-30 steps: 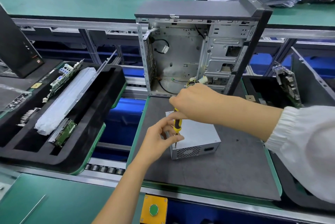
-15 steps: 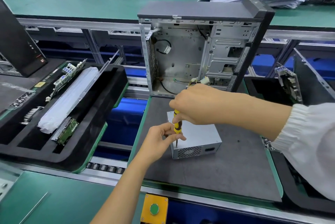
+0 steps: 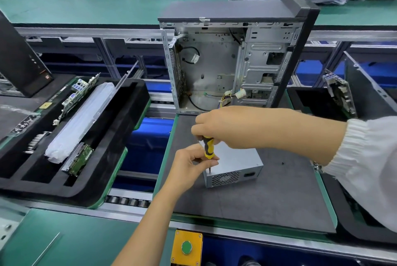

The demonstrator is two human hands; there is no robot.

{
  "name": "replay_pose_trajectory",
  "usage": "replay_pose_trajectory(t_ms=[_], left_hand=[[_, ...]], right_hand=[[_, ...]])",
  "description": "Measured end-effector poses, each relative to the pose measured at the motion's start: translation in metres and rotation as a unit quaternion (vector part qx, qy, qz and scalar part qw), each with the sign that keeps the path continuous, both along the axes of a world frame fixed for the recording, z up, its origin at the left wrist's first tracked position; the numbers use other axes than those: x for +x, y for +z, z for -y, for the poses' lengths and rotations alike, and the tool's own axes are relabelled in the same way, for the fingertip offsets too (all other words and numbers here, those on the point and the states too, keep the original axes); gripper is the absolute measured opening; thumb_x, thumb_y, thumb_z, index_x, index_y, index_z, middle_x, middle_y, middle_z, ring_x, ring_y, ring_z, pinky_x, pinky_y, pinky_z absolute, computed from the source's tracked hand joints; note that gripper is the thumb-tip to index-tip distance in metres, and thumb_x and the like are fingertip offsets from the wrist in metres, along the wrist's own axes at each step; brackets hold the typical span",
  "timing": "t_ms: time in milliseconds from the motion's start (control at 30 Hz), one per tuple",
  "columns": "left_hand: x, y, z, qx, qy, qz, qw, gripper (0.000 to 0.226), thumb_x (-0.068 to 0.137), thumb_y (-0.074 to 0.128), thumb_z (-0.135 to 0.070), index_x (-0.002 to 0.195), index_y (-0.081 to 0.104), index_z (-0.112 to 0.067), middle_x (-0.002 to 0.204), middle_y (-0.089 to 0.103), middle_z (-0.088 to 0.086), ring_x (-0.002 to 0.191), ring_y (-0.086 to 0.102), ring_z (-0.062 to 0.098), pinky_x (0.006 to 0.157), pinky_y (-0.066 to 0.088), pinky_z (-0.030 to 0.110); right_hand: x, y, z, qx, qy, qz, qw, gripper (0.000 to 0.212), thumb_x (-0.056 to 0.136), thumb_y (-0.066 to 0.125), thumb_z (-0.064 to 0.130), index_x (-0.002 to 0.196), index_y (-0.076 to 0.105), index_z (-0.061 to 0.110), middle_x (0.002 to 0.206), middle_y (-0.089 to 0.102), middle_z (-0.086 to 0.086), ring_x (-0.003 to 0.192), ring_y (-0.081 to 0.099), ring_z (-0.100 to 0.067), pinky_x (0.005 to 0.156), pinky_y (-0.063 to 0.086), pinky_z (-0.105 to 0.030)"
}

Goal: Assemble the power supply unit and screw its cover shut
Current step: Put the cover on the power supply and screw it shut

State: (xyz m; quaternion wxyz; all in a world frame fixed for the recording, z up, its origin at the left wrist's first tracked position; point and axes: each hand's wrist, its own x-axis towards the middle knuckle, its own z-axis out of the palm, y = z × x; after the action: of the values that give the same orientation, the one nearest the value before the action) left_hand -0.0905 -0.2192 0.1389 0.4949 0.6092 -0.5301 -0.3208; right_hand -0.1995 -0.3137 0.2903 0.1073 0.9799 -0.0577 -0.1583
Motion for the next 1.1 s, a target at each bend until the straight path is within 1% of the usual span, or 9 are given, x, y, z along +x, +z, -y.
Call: replay_pose_trajectory(t_ms=[133,233,333,433,500,567,767,867,1100], left_hand=[[0.0,0.003,-0.001,0.021,0.02,-0.022,0.999,0.033,0.077,0.079,-0.001,0.072,0.073,-0.033,0.08,0.075,-0.008,0.078,0.07,0.015,0.076,0.056,0.027],[0.002,0.002,-0.003,0.03,0.024,-0.034,0.999,0.027,0.076,0.08,-0.001,0.074,0.075,-0.028,0.08,0.076,-0.011,0.079,0.071,0.007,0.077,0.053,0.018],[0.003,0.002,-0.005,0.044,0.031,-0.038,0.998,0.028,0.075,0.081,-0.006,0.075,0.075,-0.034,0.084,0.076,-0.005,0.084,0.072,0.017,0.086,0.056,0.032],[0.004,0.005,-0.007,0.043,0.02,-0.044,0.998,0.037,0.077,0.081,-0.007,0.081,0.075,-0.044,0.084,0.075,-0.006,0.085,0.072,0.015,0.084,0.054,0.026],[0.005,0.005,-0.008,0.042,0.013,-0.046,0.998,0.029,0.079,0.079,-0.007,0.083,0.074,-0.035,0.082,0.076,-0.006,0.085,0.072,0.011,0.081,0.053,0.023],[0.007,0.004,-0.008,0.042,0.008,-0.053,0.998,0.023,0.08,0.078,-0.007,0.084,0.071,-0.029,0.081,0.077,-0.004,0.086,0.073,0.011,0.083,0.054,0.023],[0.001,0.001,-0.006,0.024,0.008,-0.063,0.998,0.026,0.078,0.079,-0.007,0.089,0.062,-0.023,0.08,0.076,0.0,0.084,0.073,0.015,0.081,0.053,0.021],[-0.003,-0.001,-0.006,0.013,0.023,-0.057,0.998,0.024,0.077,0.079,-0.004,0.082,0.064,-0.022,0.079,0.076,0.0,0.08,0.072,0.014,0.076,0.051,0.016],[-0.003,0.0,-0.006,0.046,0.015,-0.058,0.997,0.023,0.082,0.076,-0.006,0.071,0.065,-0.024,0.077,0.076,0.0,0.084,0.073,0.016,0.083,0.053,0.028]], right_hand=[[-0.005,-0.004,0.003,-0.055,-0.016,0.033,0.998,0.018,0.096,0.05,0.029,0.088,0.038,0.018,0.075,0.043,0.003,0.058,0.043,-0.021,0.048,0.035,-0.031],[-0.002,-0.004,-0.001,-0.122,0.002,0.071,0.99,0.04,0.097,0.041,0.048,0.076,0.046,0.014,0.057,0.03,0.003,0.049,0.039,-0.022,0.043,0.019,-0.027],[0.004,-0.003,-0.007,-0.137,-0.003,0.083,0.987,0.059,0.095,0.03,0.058,0.056,0.027,0.014,0.053,0.026,0.0,0.044,0.027,-0.017,0.044,0.015,-0.025],[0.005,-0.004,-0.009,-0.162,-0.003,0.086,0.983,0.051,0.097,0.038,0.048,0.06,0.031,0.014,0.058,0.03,0.0,0.045,0.025,-0.017,0.044,0.016,-0.025],[0.004,-0.006,-0.007,-0.107,-0.001,0.045,0.993,0.016,0.097,0.047,0.03,0.09,0.046,0.015,0.077,0.036,0.001,0.051,0.033,-0.018,0.042,0.018,-0.027],[0.002,-0.003,-0.004,-0.05,0.028,0.007,0.998,0.028,0.091,0.05,0.01,0.114,0.04,0.021,0.092,0.033,0.004,0.058,0.035,-0.015,0.042,0.019,-0.027],[-0.006,0.004,0.006,-0.052,0.034,0.011,0.998,0.007,0.096,0.048,0.017,0.095,0.042,0.019,0.083,0.033,0.006,0.054,0.027,-0.005,0.045,0.018,-0.025],[-0.005,-0.003,0.008,-0.095,0.027,0.03,0.995,0.021,0.099,0.043,0.035,0.089,0.04,0.018,0.077,0.043,0.003,0.06,0.043,-0.019,0.046,0.024,-0.029],[-0.001,-0.006,0.0,-0.179,0.046,0.073,0.98,0.06,0.098,0.02,0.054,0.056,0.029,0.012,0.05,0.027,-0.001,0.043,0.025,-0.017,0.045,0.013,-0.024]])
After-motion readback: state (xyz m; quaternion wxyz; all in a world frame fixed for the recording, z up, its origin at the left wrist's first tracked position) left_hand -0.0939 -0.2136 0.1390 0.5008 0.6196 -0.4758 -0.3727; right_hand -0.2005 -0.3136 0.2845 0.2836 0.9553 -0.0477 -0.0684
